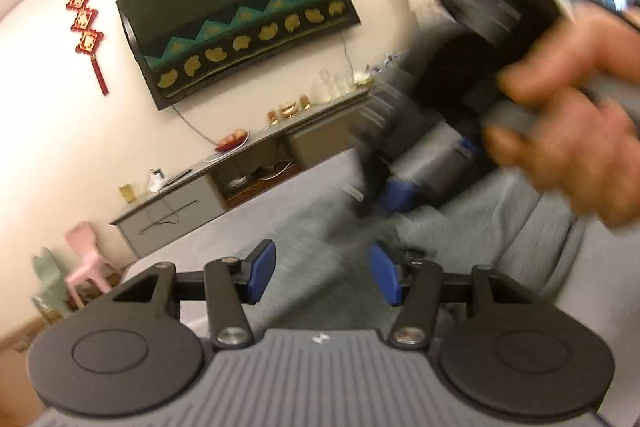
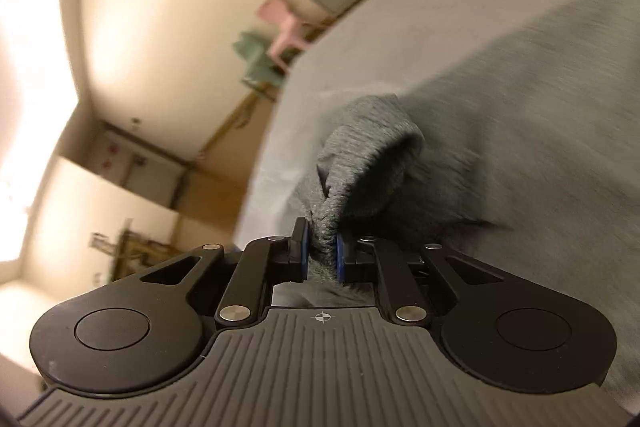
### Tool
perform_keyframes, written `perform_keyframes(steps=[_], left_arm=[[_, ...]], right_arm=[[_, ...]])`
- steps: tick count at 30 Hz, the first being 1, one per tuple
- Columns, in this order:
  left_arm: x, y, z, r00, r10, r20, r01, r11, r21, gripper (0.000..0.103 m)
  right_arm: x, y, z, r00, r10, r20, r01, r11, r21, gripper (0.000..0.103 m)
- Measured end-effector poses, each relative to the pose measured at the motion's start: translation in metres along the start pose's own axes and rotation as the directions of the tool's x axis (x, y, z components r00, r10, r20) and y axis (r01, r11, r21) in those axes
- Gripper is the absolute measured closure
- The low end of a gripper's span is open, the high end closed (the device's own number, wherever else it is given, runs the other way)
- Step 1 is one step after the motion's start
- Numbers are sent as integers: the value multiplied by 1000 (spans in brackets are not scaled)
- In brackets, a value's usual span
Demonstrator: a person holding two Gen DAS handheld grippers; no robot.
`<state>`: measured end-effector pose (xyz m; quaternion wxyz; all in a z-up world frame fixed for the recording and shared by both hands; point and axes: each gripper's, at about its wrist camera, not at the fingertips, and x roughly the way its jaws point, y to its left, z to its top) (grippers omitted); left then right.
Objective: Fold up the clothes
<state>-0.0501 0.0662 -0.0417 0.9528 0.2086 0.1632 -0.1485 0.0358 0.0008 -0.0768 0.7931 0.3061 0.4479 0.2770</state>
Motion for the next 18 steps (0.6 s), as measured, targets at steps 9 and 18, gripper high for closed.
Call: perform_keyframes(steps=[9,18], left_arm=[[36,-22,-8,971,-140,-192,148,989,26,47],[27,-9,-1,984,-92,-150,93,996,-1,48]], right_arm=[[-5,-2,-1,997,-71,8,72,993,-89,60],[13,29,17,1000,6,-6,-7,971,-240,102]])
